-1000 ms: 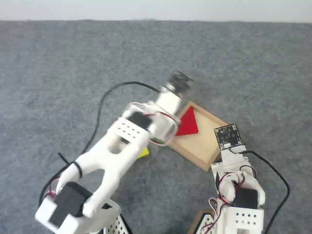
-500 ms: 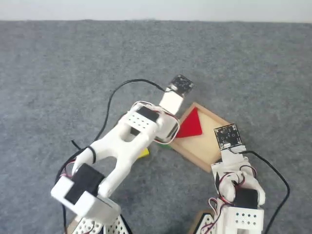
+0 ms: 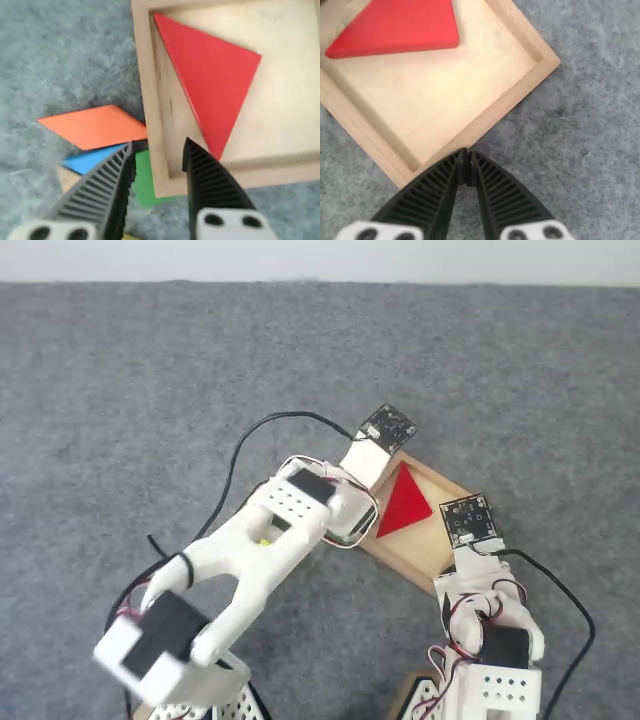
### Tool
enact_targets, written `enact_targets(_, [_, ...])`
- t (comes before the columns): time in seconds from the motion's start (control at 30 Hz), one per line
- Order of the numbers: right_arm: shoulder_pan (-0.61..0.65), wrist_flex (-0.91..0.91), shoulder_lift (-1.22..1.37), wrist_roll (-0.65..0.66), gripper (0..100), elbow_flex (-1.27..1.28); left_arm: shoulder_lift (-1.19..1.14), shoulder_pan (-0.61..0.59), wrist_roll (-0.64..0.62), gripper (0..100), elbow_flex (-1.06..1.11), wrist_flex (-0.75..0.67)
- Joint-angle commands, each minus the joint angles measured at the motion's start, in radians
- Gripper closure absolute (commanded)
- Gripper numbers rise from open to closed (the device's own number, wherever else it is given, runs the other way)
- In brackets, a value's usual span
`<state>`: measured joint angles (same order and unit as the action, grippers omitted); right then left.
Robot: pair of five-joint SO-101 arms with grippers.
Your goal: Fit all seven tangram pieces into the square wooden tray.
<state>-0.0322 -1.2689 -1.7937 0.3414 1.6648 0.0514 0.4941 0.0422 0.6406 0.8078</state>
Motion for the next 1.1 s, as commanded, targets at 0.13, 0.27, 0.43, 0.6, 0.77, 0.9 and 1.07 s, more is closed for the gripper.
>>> enact_targets(0.13, [0.01, -0.013, -0.022, -0.002, 99.1, 0.018, 0.235, -0.054, 0.018, 85, 0.096, 0.008])
enact_targets(0.27, [0.008, -0.013, -0.022, -0.002, 99.1, 0.018, 0.264, 0.026, 0.072, 85, 0.213, 0.006])
enact_targets(0.43, [0.008, -0.013, -0.022, -0.002, 99.1, 0.018, 0.27, 0.031, 0.087, 85, 0.297, -0.023])
enact_targets(0.6, [0.008, -0.013, -0.022, -0.002, 99.1, 0.018, 0.261, 0.029, 0.087, 85, 0.288, -0.026])
enact_targets(0.77, [0.01, -0.013, -0.022, -0.002, 99.1, 0.018, 0.267, 0.008, 0.087, 85, 0.294, -0.044])
enact_targets(0.9, [0.01, -0.013, -0.022, -0.002, 99.1, 0.018, 0.261, 0.051, 0.089, 85, 0.326, -0.103])
enact_targets(1.07, [0.01, -0.013, -0.022, -0.002, 99.1, 0.018, 0.259, 0.069, 0.089, 85, 0.344, -0.144])
